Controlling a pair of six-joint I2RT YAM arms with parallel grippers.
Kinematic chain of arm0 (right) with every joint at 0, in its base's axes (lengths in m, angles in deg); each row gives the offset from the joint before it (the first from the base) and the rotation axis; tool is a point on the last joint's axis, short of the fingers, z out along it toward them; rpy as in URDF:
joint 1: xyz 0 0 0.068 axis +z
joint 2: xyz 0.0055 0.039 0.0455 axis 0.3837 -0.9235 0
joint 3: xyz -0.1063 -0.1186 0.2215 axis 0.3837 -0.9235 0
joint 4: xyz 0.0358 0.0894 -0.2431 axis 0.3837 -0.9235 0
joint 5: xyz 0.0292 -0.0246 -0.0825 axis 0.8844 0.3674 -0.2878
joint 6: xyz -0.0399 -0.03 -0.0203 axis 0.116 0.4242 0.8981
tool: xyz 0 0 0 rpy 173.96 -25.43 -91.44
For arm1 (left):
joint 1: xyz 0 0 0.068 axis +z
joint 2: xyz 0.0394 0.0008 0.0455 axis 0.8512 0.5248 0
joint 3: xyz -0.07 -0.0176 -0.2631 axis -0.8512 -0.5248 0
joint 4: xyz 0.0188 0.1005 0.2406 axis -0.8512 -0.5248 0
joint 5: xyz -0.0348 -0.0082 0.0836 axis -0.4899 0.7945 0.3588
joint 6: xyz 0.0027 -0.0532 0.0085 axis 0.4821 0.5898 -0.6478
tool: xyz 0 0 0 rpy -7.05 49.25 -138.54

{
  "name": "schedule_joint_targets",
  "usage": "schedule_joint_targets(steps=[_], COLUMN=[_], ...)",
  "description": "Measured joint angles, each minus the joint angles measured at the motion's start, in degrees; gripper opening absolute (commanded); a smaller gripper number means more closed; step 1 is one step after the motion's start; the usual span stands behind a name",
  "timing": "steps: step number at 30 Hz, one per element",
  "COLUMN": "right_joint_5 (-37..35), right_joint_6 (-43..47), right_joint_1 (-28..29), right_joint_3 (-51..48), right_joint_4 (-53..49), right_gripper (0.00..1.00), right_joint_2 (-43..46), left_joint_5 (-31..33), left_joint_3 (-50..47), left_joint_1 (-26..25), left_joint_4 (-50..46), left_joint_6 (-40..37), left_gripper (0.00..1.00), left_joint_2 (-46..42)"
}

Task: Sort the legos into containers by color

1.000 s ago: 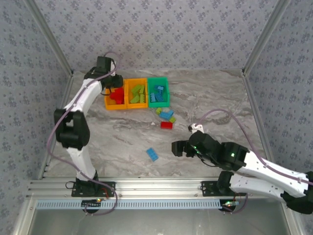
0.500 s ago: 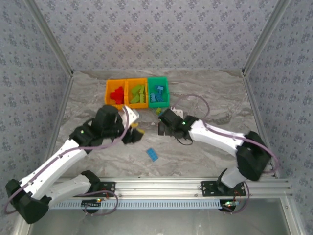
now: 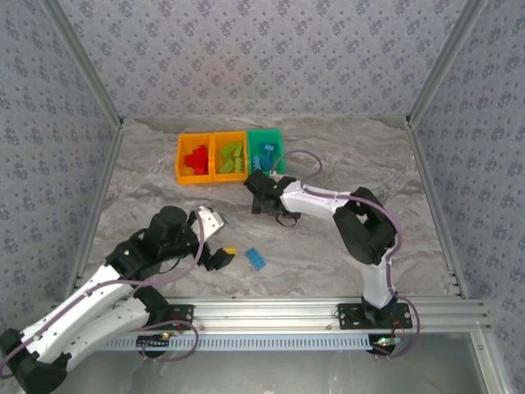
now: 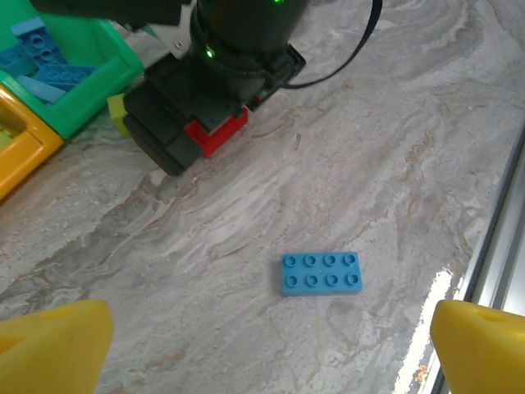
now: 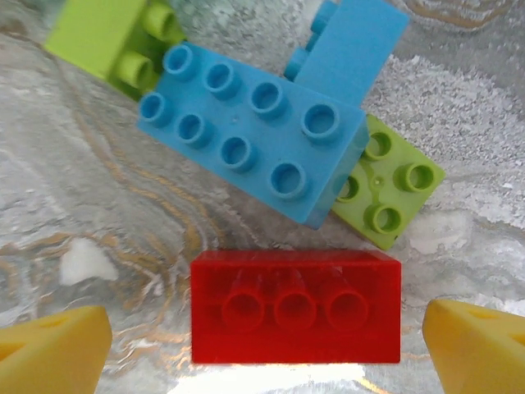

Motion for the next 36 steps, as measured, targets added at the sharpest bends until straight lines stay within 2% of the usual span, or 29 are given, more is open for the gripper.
schedule_joint_targets(steps=[3,8,10,15,19,23,27,31,36], right_joint_5=[0.48,2.12,2.16,1.40,0.87,3.37,6.10,7.30,8.57], right_joint_6=[-0.02,0.33,0.55,1.31,3.06,8.55,15.17,21.75,27.93], right_joint_1=[-0.92,-1.81,-1.77,-0.17,3.91,8.44,9.46,7.82,4.55], right_joint_3=[0.00,-0.22,-0.22,-0.26,-0.44,4.24,17.64,33.29,52.59], right_joint_4=[0.35,2.56,3.02,2.14,2.49,6.45,9.40,10.01,7.19], right_gripper=[0.89,0.63,0.56,0.55,0.55,0.55,0.54,0.54,0.54], right_joint_2=[-1.62,-2.51,-2.49,-0.68,7.10,12.35,5.44,-7.78,-25.07], left_joint_5=[1.18,2.49,3.04,7.48,16.39,24.00,29.92,33.20,33.42], left_joint_3=[0.00,-0.02,-0.04,-0.04,0.00,0.20,0.26,0.33,0.35], left_joint_1=[0.00,0.00,0.00,0.00,0.28,4.39,10.62,15.80,17.18], left_joint_4=[-0.07,-0.17,-0.15,-0.44,-0.66,-0.68,-0.66,-0.76,-1.55], left_joint_6=[-0.48,-1.25,-1.27,-0.74,3.69,8.55,13.49,17.40,19.63], left_gripper=[0.99,0.99,0.99,0.98,0.96,0.92,0.92,0.90,0.90], left_joint_2=[0.20,0.04,-0.46,-2.34,-3.91,-6.67,-9.62,-10.82,-10.75])
